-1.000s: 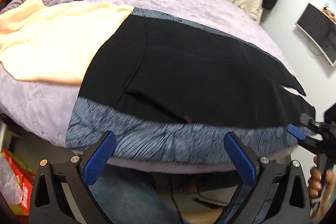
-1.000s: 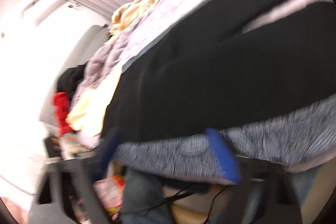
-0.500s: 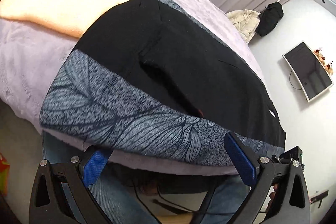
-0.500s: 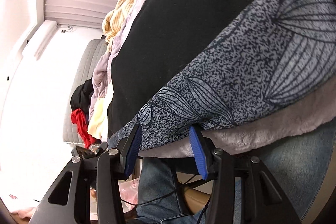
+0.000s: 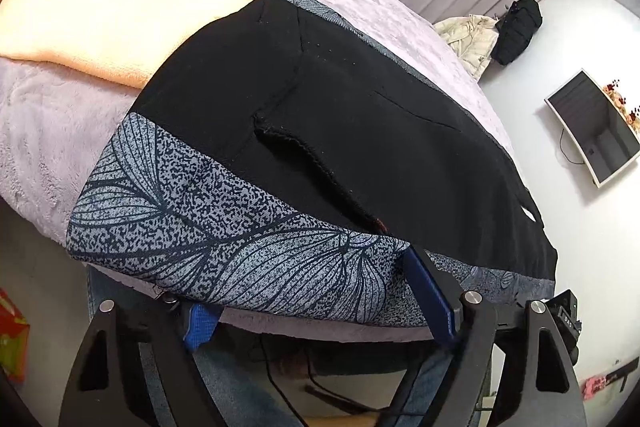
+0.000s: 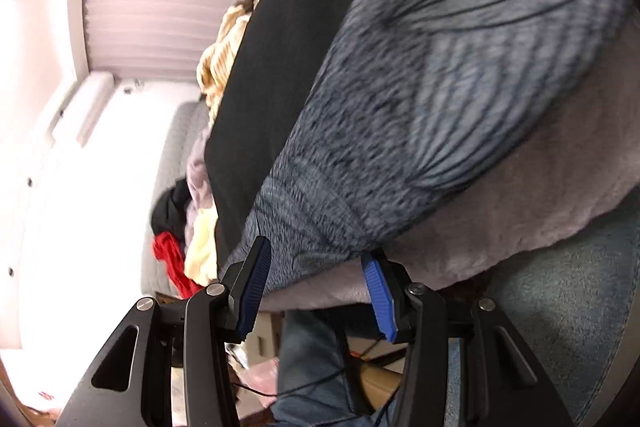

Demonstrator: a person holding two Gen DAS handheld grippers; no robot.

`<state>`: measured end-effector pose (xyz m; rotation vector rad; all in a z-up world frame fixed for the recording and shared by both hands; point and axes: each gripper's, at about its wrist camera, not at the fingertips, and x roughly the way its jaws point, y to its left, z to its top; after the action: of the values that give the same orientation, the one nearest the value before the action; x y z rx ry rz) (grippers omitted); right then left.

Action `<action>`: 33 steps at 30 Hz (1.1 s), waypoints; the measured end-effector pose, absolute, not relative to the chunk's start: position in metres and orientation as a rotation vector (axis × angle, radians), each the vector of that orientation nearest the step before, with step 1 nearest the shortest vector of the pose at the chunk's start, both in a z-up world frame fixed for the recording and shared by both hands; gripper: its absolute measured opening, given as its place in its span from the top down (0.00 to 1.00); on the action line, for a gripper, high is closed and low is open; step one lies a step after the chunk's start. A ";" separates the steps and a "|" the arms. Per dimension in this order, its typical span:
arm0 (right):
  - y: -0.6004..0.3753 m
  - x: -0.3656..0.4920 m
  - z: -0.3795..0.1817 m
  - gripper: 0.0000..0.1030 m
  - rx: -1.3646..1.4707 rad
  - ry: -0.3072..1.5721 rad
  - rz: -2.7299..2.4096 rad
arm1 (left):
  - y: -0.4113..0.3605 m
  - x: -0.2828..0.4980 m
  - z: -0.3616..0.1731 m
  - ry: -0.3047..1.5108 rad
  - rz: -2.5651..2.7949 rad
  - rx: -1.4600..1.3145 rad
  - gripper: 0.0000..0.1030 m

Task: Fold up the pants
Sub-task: 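Lift the waistband with both grippers and fold it over toward the legs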

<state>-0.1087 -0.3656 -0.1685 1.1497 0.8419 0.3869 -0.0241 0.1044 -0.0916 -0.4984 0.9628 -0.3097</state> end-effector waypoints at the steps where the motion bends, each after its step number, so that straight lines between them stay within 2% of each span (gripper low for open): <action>1: -0.368 -0.109 -0.167 0.49 1.169 0.817 0.394 | 0.103 -0.024 -0.092 0.962 -0.307 -0.497 0.19; 2: -0.370 -0.108 -0.167 0.52 1.187 0.787 0.405 | 0.102 -0.024 -0.090 0.960 -0.302 -0.496 0.22; 3: -0.371 -0.106 -0.165 0.60 1.198 0.769 0.409 | 0.101 -0.025 -0.089 0.958 -0.296 -0.492 0.29; 4: -0.371 -0.107 -0.158 0.90 1.198 0.730 0.419 | 0.095 -0.028 -0.089 0.956 -0.297 -0.484 0.42; 5: -0.371 -0.107 -0.148 0.92 1.186 0.705 0.425 | 0.095 -0.028 -0.083 0.951 -0.307 -0.485 0.48; 7: -0.367 -0.107 -0.124 0.92 1.124 0.683 0.420 | 0.101 -0.027 -0.073 0.930 -0.306 -0.501 0.52; 12: -0.366 -0.085 -0.061 0.93 0.966 0.633 0.448 | 0.097 -0.003 -0.033 0.853 -0.301 -0.487 0.52; 16: -0.369 -0.033 -0.002 0.93 0.802 0.618 0.468 | 0.080 0.037 0.001 0.776 -0.296 -0.399 0.52; 21: -0.374 0.051 0.037 0.93 0.696 0.658 0.454 | 0.059 0.113 0.034 0.689 -0.247 -0.297 0.52; 25: -0.380 0.125 0.022 0.92 0.656 0.757 0.414 | 0.057 0.186 0.020 0.696 -0.147 -0.235 0.52; 27: -0.381 0.154 0.003 0.88 0.653 0.809 0.390 | 0.056 0.220 -0.002 0.730 -0.068 -0.186 0.47; 28: -0.381 0.173 -0.014 0.88 0.654 0.856 0.361 | 0.054 0.232 -0.014 0.747 -0.032 -0.163 0.38; 29: -0.382 0.186 -0.032 0.88 0.656 0.893 0.344 | 0.052 0.243 -0.030 0.764 0.006 -0.140 0.35; 31: -0.385 0.211 -0.078 0.87 0.691 0.983 0.299 | 0.048 0.257 -0.053 0.820 0.032 -0.104 0.35; 33: -0.391 0.216 -0.099 0.87 0.746 0.998 0.289 | 0.046 0.262 -0.061 0.869 0.036 -0.078 0.35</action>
<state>0.2156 -0.3906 -0.0993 0.7465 0.9976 0.2895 0.2624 0.0455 -0.0610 -0.0776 0.8688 0.0361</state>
